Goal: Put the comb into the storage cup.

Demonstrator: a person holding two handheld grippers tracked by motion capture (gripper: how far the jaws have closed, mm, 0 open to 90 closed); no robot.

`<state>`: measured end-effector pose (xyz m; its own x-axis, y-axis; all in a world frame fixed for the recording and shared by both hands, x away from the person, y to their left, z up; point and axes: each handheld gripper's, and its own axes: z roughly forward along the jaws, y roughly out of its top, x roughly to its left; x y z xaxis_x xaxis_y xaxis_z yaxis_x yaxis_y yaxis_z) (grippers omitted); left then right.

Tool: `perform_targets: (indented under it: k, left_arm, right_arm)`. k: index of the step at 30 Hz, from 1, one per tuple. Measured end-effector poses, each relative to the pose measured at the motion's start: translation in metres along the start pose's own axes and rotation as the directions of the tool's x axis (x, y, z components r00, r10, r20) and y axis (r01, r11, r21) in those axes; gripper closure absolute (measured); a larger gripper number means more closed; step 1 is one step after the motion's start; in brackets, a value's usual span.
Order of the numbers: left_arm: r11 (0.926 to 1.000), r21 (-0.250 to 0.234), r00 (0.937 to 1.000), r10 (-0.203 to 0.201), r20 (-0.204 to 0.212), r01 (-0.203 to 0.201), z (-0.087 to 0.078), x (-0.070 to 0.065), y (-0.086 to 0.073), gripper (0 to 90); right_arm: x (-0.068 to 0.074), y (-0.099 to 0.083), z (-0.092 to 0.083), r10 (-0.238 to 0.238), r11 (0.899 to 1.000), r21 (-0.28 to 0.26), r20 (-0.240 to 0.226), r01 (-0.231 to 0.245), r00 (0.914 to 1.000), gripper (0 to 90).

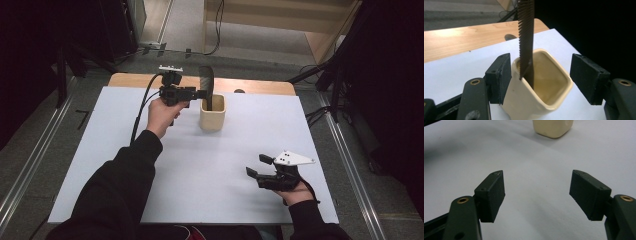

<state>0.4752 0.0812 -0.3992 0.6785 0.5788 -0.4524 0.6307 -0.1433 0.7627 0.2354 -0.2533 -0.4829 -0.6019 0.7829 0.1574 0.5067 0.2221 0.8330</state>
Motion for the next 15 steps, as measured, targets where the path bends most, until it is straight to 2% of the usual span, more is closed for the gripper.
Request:
perform_targets:
  k: [5,11,15]
  left_arm:
    - [0.9998,0.019,0.9999,0.010,-0.012,-0.009,-0.006,-0.002,-0.003,34.0]
    - [0.9998,0.019,0.9999,0.004,-0.016,-0.004,-0.017,0.000,-0.008,34.0]
    - [0.9997,0.017,0.9998,-0.014,-0.014,0.015,-0.022,0.003,-0.013,34.0]
  right_arm:
    - [0.000,0.000,0.000,-0.001,1.000,0.004,0.001,0.001,1.0000,26.1]
    - [-0.001,0.000,0.000,-0.003,1.000,0.002,0.006,0.003,1.0000,26.2]
    - [-0.001,0.000,0.000,-0.003,1.000,0.005,0.006,0.003,1.0000,26.2]
